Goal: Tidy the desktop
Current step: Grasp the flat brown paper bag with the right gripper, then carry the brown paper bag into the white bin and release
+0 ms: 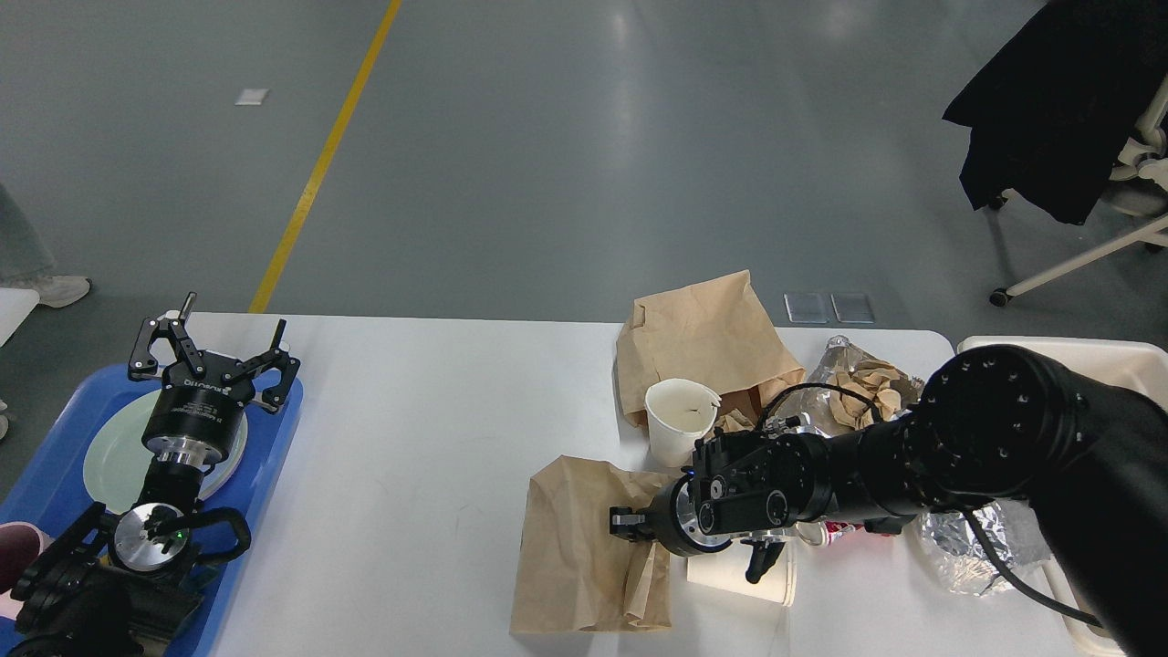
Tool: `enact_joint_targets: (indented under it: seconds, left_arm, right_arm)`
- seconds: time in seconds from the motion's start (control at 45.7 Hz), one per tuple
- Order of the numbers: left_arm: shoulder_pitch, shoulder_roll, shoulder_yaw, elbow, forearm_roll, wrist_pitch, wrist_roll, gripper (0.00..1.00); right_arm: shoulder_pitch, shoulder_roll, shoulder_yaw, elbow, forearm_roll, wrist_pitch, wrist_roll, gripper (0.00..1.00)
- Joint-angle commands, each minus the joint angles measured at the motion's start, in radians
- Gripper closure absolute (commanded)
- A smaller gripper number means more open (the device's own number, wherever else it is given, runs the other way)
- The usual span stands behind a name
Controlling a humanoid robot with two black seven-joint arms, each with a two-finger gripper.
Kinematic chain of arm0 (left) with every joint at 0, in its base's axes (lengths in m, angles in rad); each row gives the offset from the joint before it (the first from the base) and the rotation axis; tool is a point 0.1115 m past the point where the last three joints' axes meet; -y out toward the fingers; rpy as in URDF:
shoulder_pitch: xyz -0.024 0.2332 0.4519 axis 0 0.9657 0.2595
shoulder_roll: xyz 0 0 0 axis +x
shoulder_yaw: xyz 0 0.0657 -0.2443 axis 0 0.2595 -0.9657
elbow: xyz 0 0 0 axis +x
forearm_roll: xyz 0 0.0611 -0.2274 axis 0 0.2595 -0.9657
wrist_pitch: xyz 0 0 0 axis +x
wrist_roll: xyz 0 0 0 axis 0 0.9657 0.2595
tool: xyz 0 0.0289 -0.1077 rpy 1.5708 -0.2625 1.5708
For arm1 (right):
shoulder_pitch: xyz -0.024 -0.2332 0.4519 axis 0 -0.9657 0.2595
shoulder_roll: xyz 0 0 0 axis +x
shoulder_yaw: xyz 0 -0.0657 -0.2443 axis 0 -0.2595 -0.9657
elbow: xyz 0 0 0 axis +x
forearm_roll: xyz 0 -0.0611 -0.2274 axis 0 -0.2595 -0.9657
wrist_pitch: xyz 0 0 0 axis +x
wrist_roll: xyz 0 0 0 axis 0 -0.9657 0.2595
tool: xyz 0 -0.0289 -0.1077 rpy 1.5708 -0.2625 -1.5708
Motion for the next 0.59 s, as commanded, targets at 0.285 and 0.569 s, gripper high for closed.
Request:
enact_joint_targets:
  seconds: [0.285,0.569]
  left_arm:
    - [0.000,0.000,0.000,0.000,0.001,0.000,0.000,0.04]
    - [0.000,0.000,0.000,0.000,0.000,0.000,0.000,0.04]
  right_arm:
    - [0.016,0.003,0.010,0.000,0.026,0.002,-0.010,1.00]
    - [0.235,-0.107,-0.003,0.167,0.093,0.168,-0.007,1.00]
